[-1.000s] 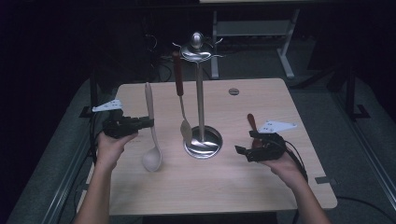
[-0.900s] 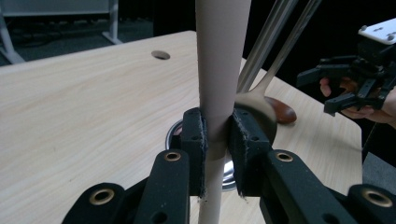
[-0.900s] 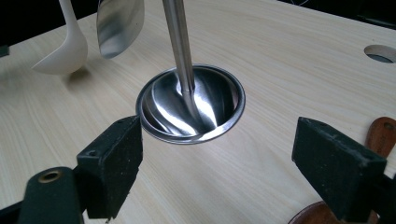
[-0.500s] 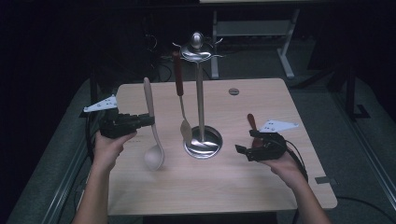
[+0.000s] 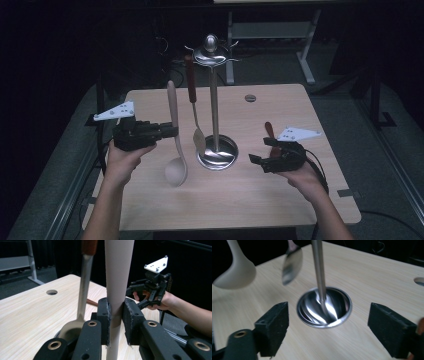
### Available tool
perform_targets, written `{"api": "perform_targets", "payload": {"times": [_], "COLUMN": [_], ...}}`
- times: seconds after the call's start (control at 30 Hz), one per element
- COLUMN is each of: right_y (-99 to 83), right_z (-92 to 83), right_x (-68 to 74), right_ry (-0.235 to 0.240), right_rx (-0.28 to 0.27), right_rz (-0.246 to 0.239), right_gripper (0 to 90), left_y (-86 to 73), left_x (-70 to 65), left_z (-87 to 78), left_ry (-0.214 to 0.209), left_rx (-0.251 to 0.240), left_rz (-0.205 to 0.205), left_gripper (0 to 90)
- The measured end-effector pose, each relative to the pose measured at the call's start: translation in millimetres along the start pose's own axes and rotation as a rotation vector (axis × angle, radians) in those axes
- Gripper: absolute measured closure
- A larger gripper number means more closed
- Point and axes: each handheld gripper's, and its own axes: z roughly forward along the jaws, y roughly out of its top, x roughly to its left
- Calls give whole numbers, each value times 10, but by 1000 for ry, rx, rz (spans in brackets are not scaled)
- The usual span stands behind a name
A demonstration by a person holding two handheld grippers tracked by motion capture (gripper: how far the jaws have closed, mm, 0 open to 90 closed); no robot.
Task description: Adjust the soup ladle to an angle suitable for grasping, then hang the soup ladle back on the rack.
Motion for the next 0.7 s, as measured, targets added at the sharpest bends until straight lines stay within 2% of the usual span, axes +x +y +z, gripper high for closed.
{"api": "perform_targets", "payload": {"times": [0.07, 0.13, 0.27, 0.4, 0.5, 0.7], "right_y": [57, 123, 256, 330, 386, 498], "right_z": [-24, -49, -85, -80, -34, 53], "right_x": [66, 159, 352, 465, 547, 664], "right_ry": [31, 60, 110, 141, 164, 208], "right_rx": [-23, -41, -71, -88, -92, -111], "right_rz": [9, -5, -49, -69, -75, -77], "right_gripper": [229, 281, 338, 381, 402, 442], "left_y": [30, 47, 63, 84, 118, 179], "left_x": [-77, -144, -246, -327, -406, -508], "left_z": [54, 110, 222, 319, 398, 568], "left_ry": [10, 12, -18, -37, -32, 12], "left_rx": [8, 16, 24, 13, 4, -15], "left_rz": [0, 13, 27, 47, 58, 76], "left_gripper": [766, 767, 766, 767, 766, 766]}}
